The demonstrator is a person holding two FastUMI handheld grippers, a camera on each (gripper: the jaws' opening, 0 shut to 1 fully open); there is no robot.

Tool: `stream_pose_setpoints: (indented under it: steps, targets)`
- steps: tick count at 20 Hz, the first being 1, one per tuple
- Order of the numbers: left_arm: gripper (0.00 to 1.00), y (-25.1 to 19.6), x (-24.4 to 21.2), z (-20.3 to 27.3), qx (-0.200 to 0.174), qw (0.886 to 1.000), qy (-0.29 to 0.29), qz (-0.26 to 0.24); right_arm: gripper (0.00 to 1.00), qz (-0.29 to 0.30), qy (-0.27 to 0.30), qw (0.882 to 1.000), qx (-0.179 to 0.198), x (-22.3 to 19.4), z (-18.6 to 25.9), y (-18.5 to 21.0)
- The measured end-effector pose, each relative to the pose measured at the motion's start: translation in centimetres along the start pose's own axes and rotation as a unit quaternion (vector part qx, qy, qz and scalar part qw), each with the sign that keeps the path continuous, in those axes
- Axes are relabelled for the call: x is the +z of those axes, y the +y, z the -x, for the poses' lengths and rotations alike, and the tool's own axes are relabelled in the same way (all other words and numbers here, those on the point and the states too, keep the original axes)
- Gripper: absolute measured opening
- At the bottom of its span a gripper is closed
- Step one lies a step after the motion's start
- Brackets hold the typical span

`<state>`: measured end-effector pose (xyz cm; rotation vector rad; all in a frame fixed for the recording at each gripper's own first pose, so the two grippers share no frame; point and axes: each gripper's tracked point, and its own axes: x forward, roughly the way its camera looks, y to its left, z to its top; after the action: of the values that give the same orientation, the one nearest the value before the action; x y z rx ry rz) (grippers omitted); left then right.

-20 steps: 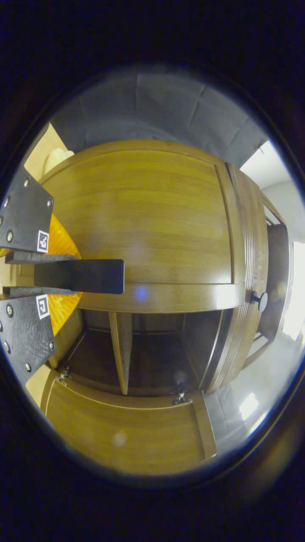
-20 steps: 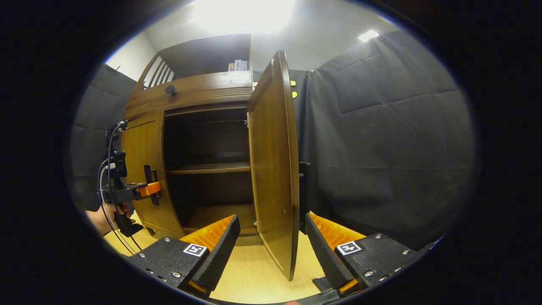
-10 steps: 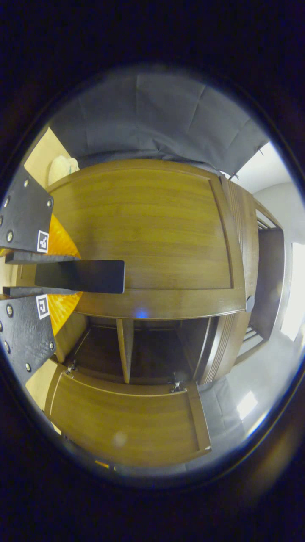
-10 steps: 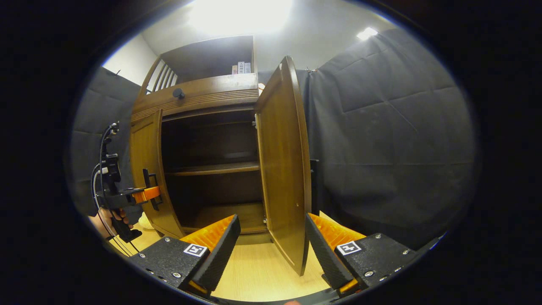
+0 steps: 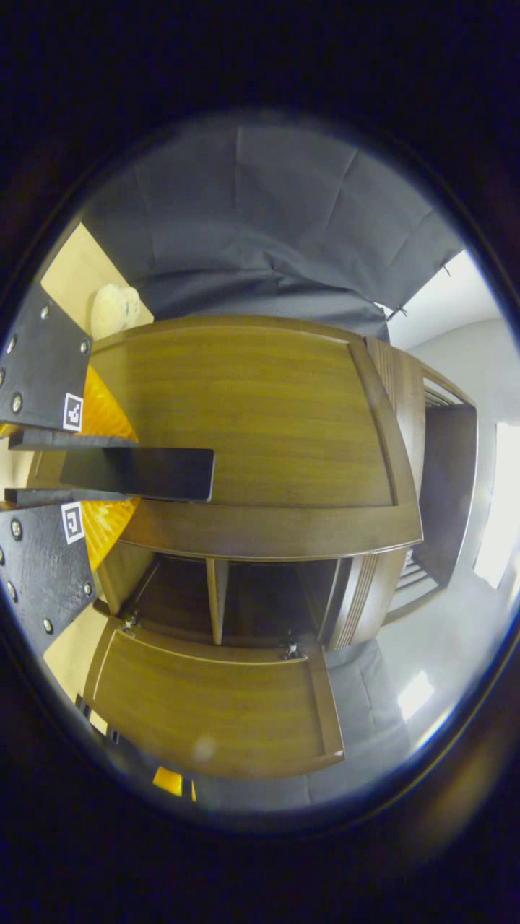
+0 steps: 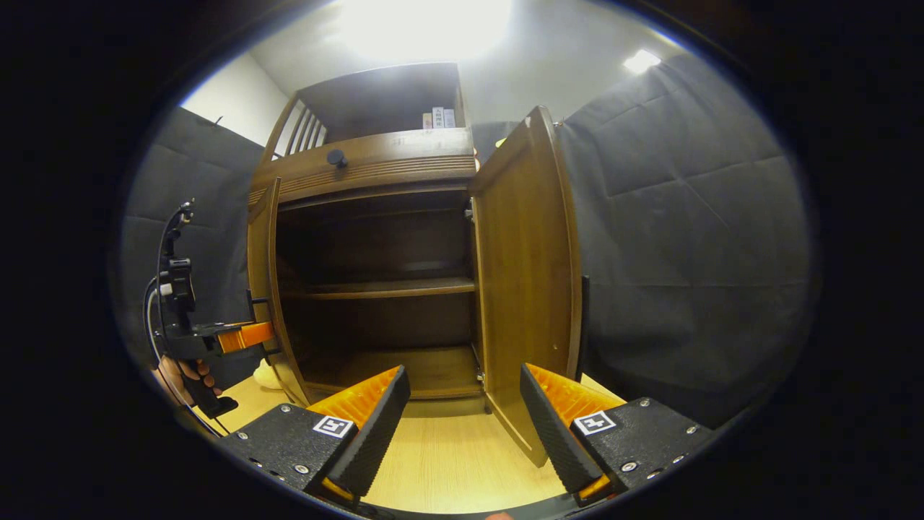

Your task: Open the right door of the double-door shoe cabinet with the right hand, and open the left door with the left hand.

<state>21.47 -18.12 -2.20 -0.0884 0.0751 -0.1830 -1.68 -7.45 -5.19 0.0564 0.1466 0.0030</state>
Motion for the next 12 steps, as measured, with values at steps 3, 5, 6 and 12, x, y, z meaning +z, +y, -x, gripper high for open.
stream_pose_setpoints:
  steps: [3, 5, 6, 12]
  targets:
    - [0.25, 1.1, 0.2, 1.6, 0.005, 1.0, 0.0, -0.002, 0.93, -0.001, 0.0, 1.0, 0.012, -0.3, -0.1, 0.7]
    - [0.23, 2.0, 0.1, 2.6, 0.012, 1.0, -0.002, 0.001, 0.93, 0.001, 0.0, 1.0, 0.021, -0.3, 0.3, 2.7]
    - [0.22, 2.5, 0.1, 3.1, 0.016, 1.0, -0.003, 0.002, 0.93, 0.001, 0.001, 1.0, 0.027, -0.4, 0.3, 3.3]
    - [0.16, 5.9, 0.2, 6.3, 0.045, 0.999, -0.006, -0.007, 0.93, 0.006, 0.003, 0.998, 0.059, -0.8, 0.5, 6.1]
